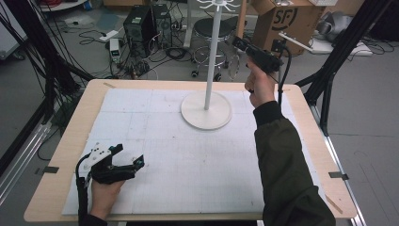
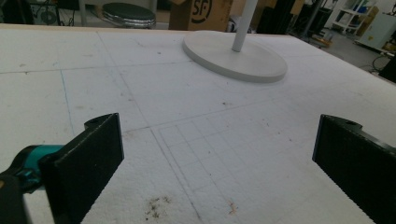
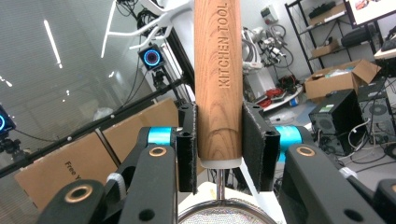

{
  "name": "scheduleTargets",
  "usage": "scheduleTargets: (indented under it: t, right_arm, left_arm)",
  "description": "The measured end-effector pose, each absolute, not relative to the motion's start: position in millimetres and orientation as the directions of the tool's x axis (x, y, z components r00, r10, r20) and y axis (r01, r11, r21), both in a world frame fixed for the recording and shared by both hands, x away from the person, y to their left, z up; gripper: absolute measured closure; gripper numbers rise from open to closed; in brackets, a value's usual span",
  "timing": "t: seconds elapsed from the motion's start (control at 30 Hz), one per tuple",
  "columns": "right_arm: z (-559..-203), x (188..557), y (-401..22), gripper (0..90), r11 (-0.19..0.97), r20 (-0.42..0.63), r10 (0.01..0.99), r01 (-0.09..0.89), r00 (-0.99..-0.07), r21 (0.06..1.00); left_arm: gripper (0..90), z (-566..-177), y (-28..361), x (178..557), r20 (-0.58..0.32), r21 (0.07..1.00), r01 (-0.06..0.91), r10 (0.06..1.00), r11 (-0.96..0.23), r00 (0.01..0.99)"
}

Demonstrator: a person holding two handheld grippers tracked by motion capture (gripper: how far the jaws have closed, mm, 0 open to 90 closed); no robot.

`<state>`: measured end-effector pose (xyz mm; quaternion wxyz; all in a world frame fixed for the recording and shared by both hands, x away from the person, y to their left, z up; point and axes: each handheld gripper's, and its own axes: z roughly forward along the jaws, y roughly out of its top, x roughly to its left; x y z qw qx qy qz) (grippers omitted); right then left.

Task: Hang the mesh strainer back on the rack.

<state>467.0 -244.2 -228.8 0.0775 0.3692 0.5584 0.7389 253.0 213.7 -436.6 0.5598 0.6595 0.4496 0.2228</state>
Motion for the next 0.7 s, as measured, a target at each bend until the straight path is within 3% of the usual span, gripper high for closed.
scheduleTargets:
  t: [0.7]
  right_arm:
    - [-233, 467, -232, 68.9, -0.326, 0.454, 0.500, 0.326, -0.737, 0.888]
  left_arm:
    - [2.5, -436, 214, 251, -0.209, 0.940, 0.339, 0.842, 0.034, 0.497]
